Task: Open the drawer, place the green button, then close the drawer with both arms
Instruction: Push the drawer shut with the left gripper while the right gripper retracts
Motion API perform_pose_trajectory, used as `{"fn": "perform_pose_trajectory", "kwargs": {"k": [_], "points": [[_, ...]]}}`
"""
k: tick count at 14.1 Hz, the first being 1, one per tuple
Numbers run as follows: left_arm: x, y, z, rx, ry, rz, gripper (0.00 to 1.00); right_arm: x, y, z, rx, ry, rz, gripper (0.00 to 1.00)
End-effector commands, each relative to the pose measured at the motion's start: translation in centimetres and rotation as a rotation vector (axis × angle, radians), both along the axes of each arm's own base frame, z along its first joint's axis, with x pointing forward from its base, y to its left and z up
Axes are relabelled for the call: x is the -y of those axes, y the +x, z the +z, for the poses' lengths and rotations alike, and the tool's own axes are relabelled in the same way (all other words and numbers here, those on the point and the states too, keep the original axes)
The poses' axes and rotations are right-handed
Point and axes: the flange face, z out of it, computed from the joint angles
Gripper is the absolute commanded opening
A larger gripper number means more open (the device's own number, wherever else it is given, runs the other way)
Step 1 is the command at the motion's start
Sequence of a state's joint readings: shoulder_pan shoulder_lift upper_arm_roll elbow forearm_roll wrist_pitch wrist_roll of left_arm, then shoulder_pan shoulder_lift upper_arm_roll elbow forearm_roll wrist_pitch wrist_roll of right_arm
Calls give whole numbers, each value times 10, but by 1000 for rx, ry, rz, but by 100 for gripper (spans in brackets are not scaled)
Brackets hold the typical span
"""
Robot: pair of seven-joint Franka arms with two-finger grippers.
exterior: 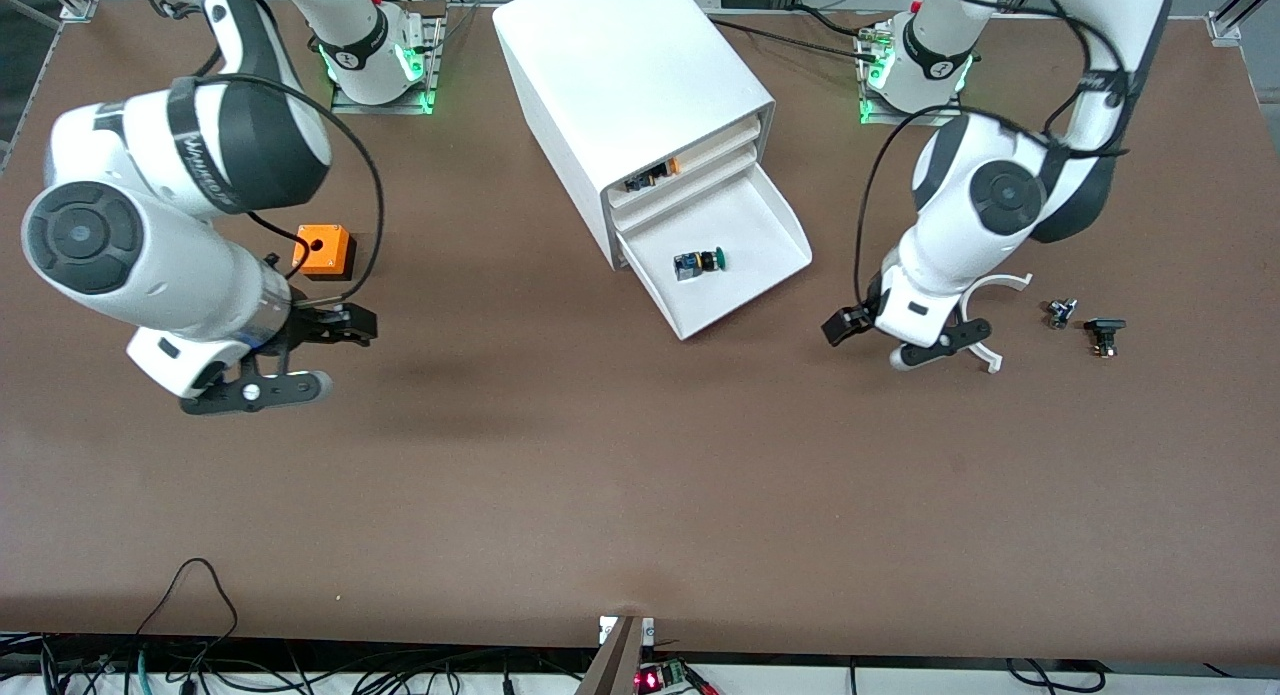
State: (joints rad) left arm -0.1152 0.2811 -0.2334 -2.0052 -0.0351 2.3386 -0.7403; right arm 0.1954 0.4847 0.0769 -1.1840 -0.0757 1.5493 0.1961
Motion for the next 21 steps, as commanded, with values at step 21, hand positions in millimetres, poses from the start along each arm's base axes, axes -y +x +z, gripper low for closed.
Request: {"fn": "perform_pose_trajectory", "kwargs": {"k": [21], "points": [[162, -136, -94, -189, 34, -156, 100, 186, -55, 62, -26, -42, -198, 100]]}}
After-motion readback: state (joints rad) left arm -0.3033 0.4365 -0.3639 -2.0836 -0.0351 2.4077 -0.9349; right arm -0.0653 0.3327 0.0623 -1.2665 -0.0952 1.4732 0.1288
